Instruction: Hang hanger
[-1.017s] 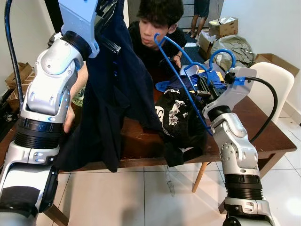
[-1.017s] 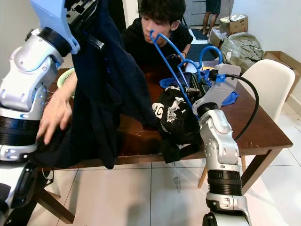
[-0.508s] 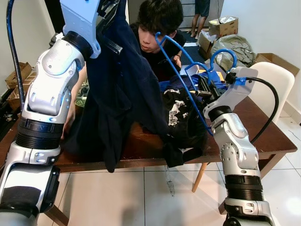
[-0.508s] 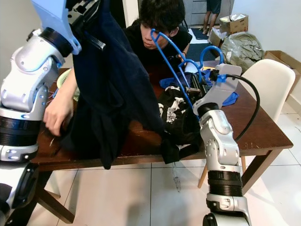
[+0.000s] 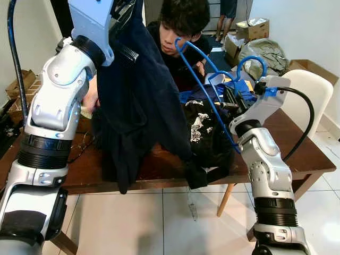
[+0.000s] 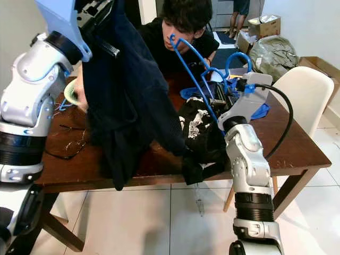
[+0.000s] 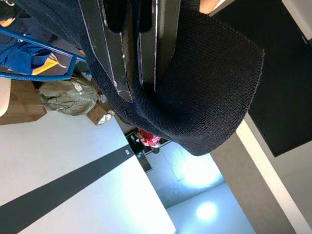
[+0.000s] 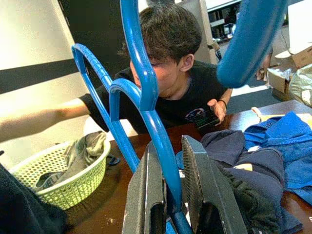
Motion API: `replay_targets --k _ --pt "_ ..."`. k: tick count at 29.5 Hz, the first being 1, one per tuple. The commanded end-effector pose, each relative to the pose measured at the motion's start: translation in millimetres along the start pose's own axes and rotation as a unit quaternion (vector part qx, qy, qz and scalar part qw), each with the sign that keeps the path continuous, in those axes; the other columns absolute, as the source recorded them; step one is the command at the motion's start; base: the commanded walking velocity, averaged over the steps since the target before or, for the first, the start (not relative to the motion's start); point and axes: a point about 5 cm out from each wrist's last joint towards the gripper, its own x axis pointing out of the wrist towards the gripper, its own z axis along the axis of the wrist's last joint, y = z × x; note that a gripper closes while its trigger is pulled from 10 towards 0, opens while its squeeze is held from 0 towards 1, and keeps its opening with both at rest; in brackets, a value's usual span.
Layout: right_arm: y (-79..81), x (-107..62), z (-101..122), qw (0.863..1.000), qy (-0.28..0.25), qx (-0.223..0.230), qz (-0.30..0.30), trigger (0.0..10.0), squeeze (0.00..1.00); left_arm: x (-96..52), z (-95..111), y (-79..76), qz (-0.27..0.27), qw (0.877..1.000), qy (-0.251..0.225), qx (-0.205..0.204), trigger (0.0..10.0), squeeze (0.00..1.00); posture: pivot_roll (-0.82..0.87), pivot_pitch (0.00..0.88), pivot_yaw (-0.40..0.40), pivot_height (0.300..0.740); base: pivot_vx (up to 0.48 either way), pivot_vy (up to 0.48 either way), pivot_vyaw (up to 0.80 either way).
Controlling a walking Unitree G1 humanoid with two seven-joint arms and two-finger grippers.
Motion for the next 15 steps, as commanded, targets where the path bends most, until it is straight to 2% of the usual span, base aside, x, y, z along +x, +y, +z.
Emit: replay_targets --k 1,11,13,15 --pt "0.9 -0.7 0.7 1.000 0.000 0.005 0.003 10.0 0.00 -1.3 4.4 4.7 0.008 1.000 -0.006 0.005 10.0 0.00 0.01 0.033 0.015 0.740 0.000 0.000 0.00" --pt "1.8 0.2 0.2 1.000 -0.001 0.006 0.003 10.0 0.00 -1.1 6.4 3.8 0.007 1.000 -0.011 0.004 10.0 0.00 0.01 0.029 0.020 0.740 0.000 0.000 0.00" --pt "2.0 0.4 -0.6 1.000 0.001 0.005 0.004 10.0 0.00 -1.2 4.0 -0.3 0.009 1.000 -0.010 -0.024 10.0 0.00 0.01 0.026 0.021 0.740 0.000 0.000 0.00" --pt "2.0 0.4 -0.6 1.000 0.001 0.005 0.004 10.0 0.00 -1.2 4.0 -0.3 0.009 1.000 -0.010 -0.024 10.0 0.00 0.01 0.026 0.021 0.740 0.000 0.000 0.00"
